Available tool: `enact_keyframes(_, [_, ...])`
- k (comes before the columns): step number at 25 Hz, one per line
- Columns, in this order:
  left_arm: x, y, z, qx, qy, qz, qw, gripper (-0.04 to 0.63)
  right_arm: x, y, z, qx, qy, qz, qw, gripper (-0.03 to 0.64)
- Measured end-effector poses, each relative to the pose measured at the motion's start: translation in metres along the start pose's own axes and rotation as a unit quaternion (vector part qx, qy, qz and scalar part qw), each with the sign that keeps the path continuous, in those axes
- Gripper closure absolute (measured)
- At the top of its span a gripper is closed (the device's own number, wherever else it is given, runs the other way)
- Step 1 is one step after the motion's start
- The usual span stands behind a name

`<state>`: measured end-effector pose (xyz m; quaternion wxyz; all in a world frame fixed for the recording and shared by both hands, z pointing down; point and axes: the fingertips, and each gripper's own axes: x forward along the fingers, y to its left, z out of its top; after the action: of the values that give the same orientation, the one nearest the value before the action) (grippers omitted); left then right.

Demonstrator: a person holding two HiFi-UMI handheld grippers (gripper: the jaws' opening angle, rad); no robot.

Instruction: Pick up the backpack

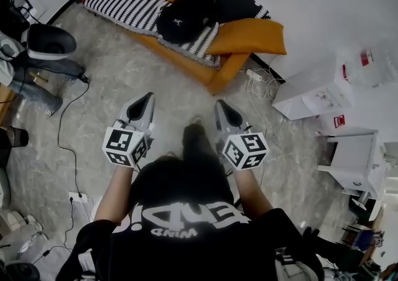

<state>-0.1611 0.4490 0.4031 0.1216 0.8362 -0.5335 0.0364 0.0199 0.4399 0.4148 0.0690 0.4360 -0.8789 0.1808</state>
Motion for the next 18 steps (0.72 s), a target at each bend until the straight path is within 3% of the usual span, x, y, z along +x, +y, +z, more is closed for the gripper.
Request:
enact_keyframes(8, [0.041,0.023,-0.001,-0.006,0.008,0.003,0.9999,0.594,0.036,-0.02,0.002,0.004,0.0,0.025,1.0,0.624])
enact_keyframes(13, [0.079,0.035,0.001,-0.006,0.017,-0.003,0.9998,0.594,0.06,-0.06,0.021,0.029,-0.028,-0.016,0.999,0.625])
enact_keyframes(18, [0.133,0.052,0.014,-0.011,0.02,-0.004,0.9997,0.594,0.099,-0.092,0.041,0.035,-0.025,0.006,0.999,0.54])
